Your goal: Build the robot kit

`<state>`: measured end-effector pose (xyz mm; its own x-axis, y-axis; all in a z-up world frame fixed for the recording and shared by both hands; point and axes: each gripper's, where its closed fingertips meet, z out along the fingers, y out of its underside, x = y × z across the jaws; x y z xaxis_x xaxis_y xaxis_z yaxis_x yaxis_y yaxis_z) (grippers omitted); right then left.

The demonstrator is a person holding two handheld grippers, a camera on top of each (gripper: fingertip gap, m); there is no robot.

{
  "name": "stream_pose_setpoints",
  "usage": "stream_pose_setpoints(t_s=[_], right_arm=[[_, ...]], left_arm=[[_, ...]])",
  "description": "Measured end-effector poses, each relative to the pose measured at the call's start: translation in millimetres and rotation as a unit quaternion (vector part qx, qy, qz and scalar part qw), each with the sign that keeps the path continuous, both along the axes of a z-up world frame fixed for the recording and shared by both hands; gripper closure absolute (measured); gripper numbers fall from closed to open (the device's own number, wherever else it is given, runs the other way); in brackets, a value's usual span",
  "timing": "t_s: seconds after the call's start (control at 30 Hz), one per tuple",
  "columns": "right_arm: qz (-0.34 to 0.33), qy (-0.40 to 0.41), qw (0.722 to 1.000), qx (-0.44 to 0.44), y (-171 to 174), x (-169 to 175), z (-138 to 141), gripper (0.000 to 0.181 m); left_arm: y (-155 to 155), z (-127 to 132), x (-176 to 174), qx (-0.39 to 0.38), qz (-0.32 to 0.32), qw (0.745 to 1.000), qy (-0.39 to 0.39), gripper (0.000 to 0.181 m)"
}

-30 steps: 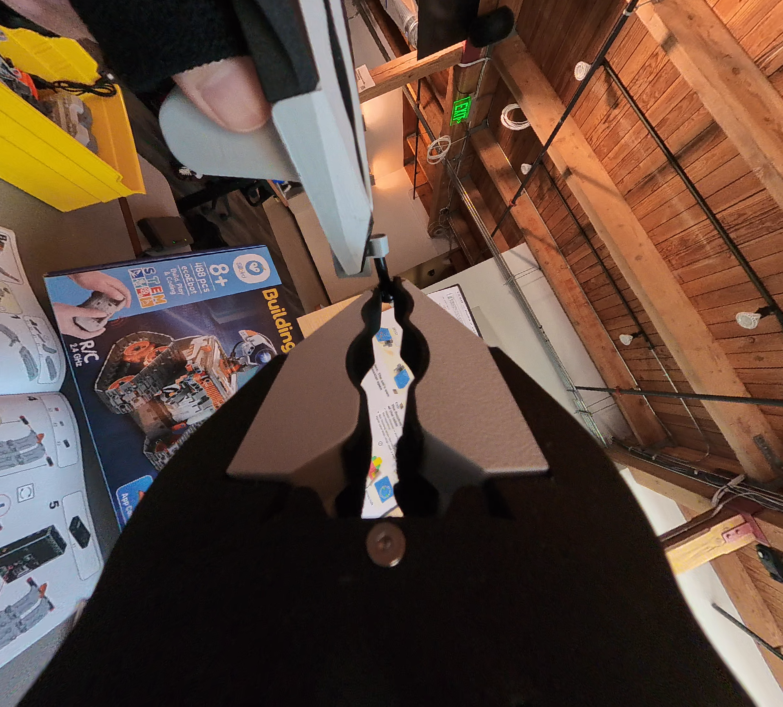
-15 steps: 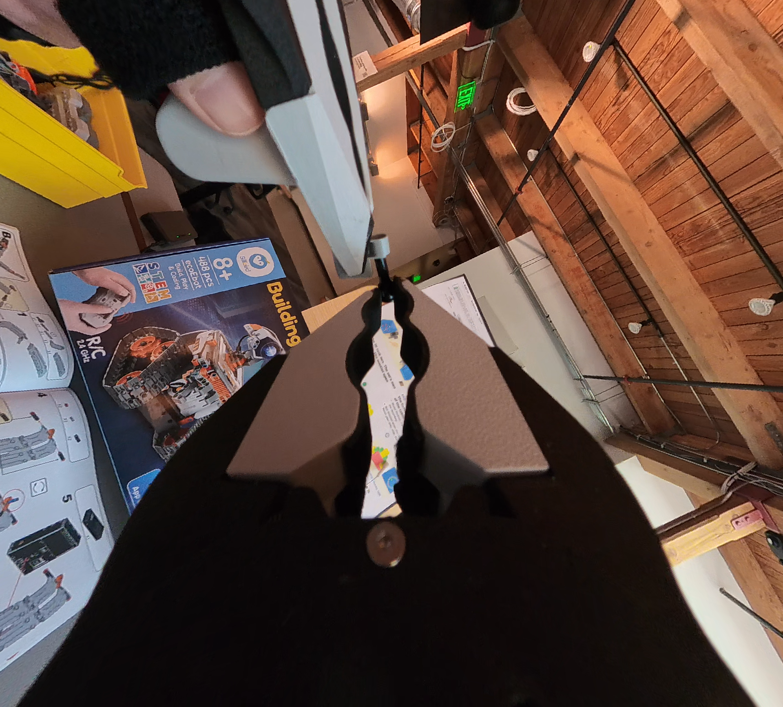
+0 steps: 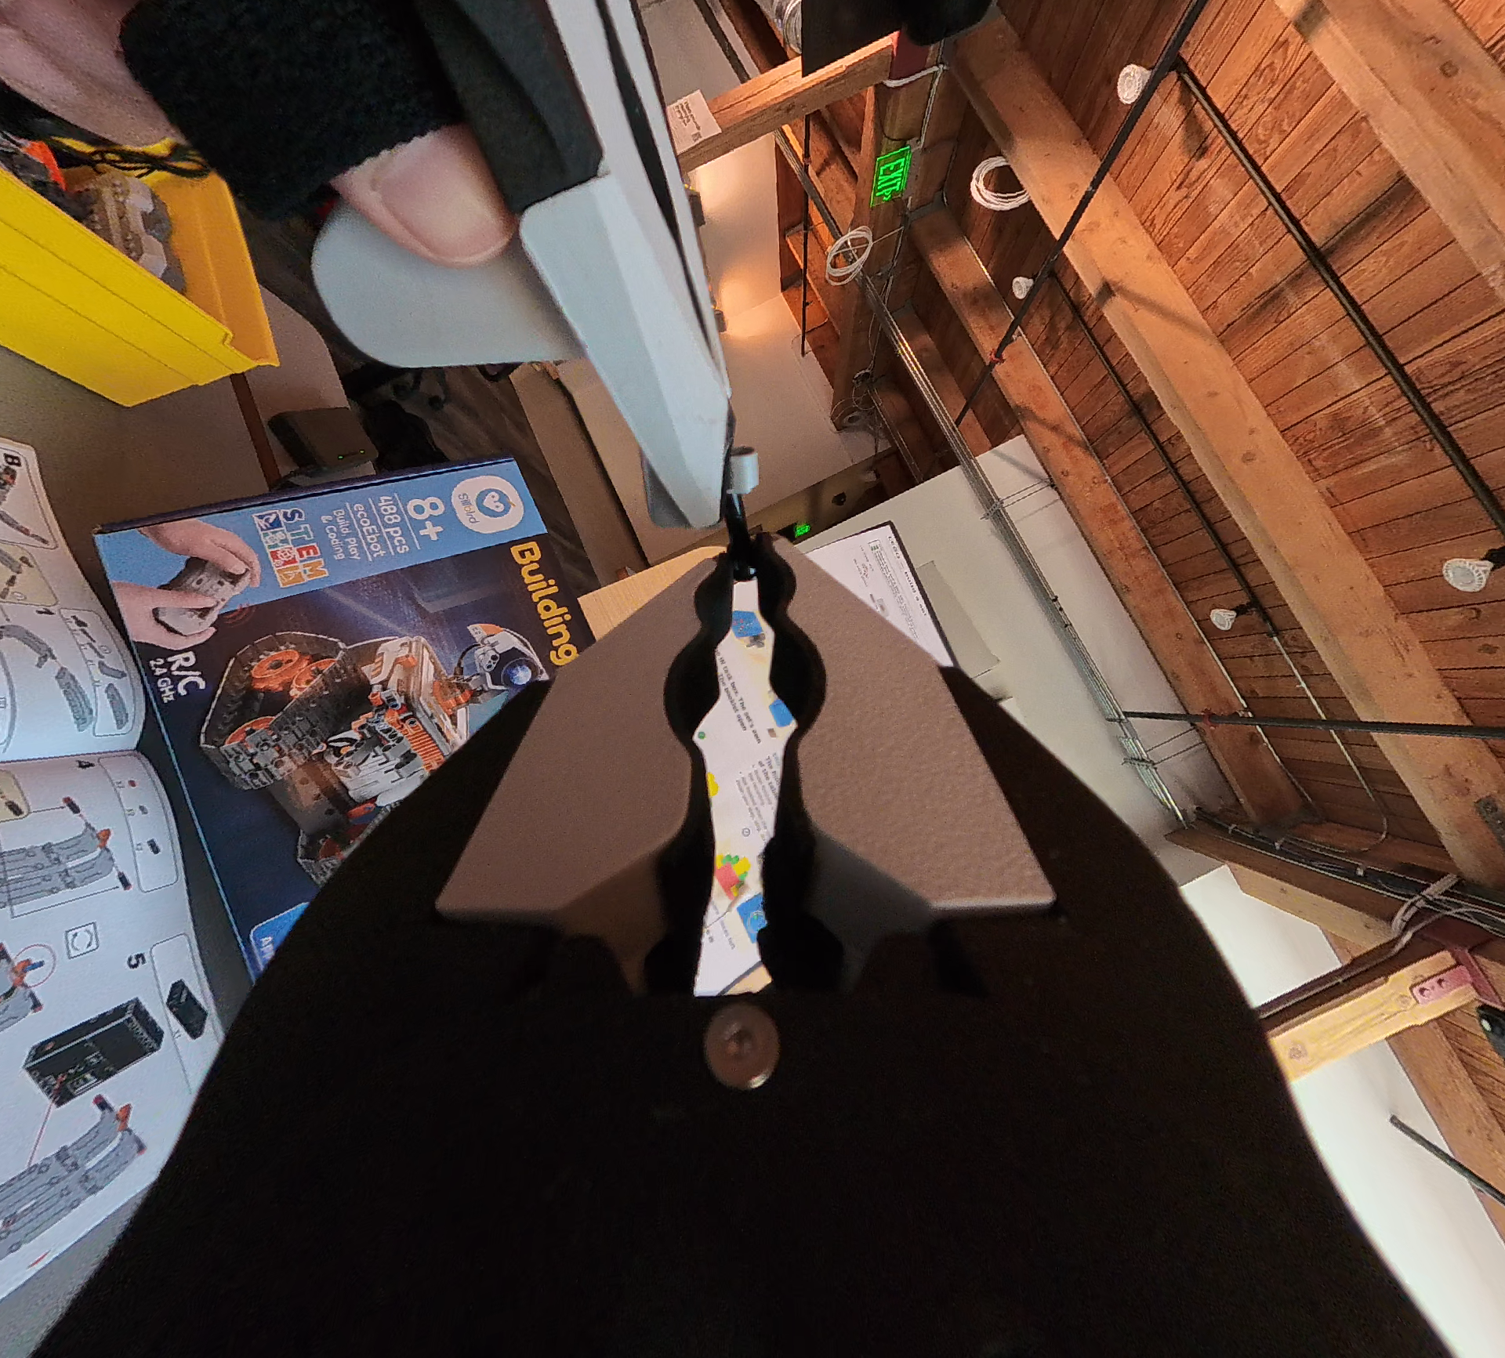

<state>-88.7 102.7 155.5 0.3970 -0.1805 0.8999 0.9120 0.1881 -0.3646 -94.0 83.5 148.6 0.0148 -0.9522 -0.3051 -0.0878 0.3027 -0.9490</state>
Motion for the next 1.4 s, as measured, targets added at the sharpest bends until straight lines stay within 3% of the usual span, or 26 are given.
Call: stream_pose_setpoints(t_s=[0.27, 0.53, 0.73, 1.03, 1.27, 1.4], right_arm=[[-0.016, -0.014, 1.000, -0.001, -1.1, 0.2, 0.2, 0.177], [-0.031, 0.003, 0.997, -0.071, 6.6, -0.6, -15.5, 0.176], [-0.049, -0.012, 0.995, -0.090, 7.6, 3.7, -20.9, 0.177], [0.007, 0.039, 0.993, -0.108, 5.1, -0.9, -20.6, 0.177], [0.101, 0.119, 0.978, -0.139, 0.1, -9.1, -20.0, 0.177], [0.101, 0.116, 0.977, -0.147, 0.5, -9.0, -22.2, 0.177]], left_arm=[[-1.8, -0.1, 0.1, -0.005, -0.015, 1.000, 0.000, 0.180], [-4.0, -12.9, -1.0, -0.107, -0.116, 0.987, 0.039, 0.181], [3.9, -18.6, 1.8, -0.083, -0.083, 0.992, 0.051, 0.180], [10.8, -16.7, -2.4, -0.096, -0.079, 0.991, 0.045, 0.180], [9.5, -14.3, -7.6, -0.124, -0.106, 0.986, 0.042, 0.181], [11.0, -16.7, -7.6, -0.124, -0.100, 0.986, 0.050, 0.180]])
